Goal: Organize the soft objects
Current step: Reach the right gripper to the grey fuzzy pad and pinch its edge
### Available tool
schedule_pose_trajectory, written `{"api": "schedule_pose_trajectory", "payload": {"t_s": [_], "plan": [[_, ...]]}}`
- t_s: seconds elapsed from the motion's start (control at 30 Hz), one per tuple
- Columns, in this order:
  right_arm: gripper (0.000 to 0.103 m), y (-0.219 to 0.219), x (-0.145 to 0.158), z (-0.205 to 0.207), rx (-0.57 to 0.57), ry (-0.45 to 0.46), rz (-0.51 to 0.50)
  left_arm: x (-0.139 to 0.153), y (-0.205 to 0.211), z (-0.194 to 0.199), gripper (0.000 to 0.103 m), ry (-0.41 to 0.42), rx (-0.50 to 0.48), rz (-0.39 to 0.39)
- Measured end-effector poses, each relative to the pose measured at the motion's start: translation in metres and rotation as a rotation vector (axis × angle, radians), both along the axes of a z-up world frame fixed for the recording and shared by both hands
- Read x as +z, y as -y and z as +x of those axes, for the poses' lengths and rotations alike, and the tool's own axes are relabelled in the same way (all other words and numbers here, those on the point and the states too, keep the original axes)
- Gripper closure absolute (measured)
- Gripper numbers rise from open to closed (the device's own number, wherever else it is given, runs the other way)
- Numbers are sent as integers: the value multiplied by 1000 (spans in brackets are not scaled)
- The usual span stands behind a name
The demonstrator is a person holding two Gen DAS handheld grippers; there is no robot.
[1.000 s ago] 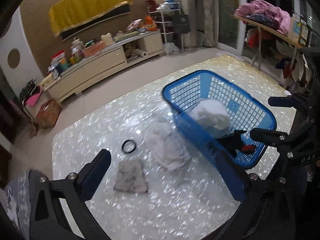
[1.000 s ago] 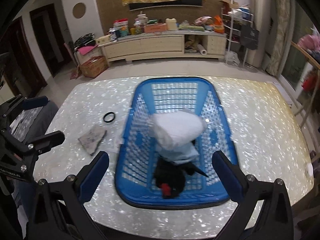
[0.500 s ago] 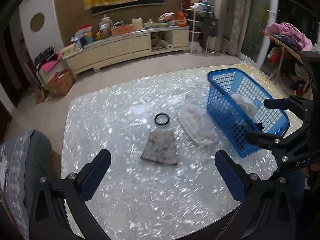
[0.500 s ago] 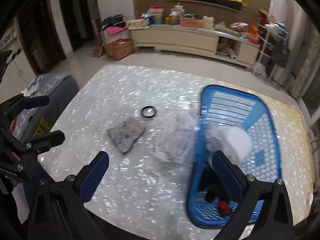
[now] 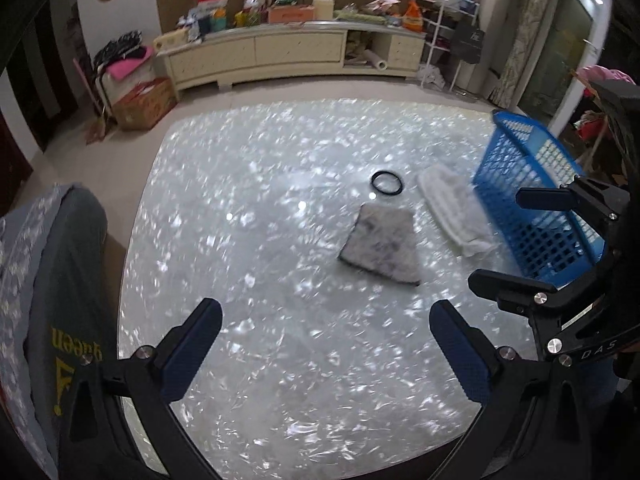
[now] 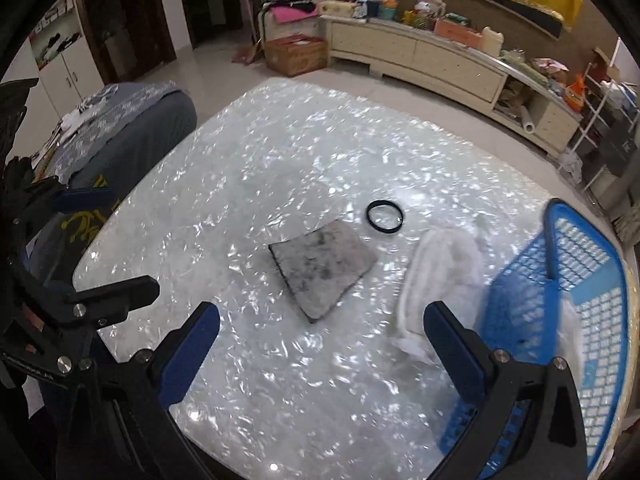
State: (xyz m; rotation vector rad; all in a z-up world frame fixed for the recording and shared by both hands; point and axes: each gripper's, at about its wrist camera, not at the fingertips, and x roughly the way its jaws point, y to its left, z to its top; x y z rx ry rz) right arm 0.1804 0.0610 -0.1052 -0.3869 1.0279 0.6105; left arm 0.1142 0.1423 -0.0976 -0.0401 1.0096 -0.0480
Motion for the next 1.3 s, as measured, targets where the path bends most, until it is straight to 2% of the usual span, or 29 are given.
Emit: {"api": "schedule_pose_trajectory", "payload": {"t_s": [0.13, 0.27, 0.4, 0.6, 0.8, 0.87, 1.1, 1.13, 1.17, 1.2, 1.3], "plan": [[0, -14, -22, 8, 17, -41, -12, -20, -11, 6, 0, -35, 11, -13], [9, -26, -41, 14, 31, -72, -24, -39, -21, 13, 0, -64, 26, -21], [11, -38, -61, 21, 37, -92, -54, -56, -28, 22, 0, -89, 34, -36], [21, -47, -83, 36, 32, -116, -93, -74, -33, 33, 0, -111, 32, -35], [41, -51, -101, 48, 27, -158, -104, -80, -34, 40, 0, -109, 21, -24], [51, -50, -105, 46, 27, -178, -113, -81, -34, 41, 0, -109, 19, -27], [65, -53, -104, 46, 34, -168, -112, -85, -37, 46, 0, -111, 18, -29], [71, -53, -104, 46, 34, -168, -108, -85, -37, 46, 0, -111, 18, -31], [82, -53, -104, 45, 35, -165, -102, -85, -36, 47, 0, -111, 18, -33], [88, -52, -103, 45, 33, -165, -97, -86, -36, 47, 0, -111, 18, -34], [91, -51, -101, 47, 36, -174, -79, -85, -34, 47, 0, -109, 13, -35]]}}
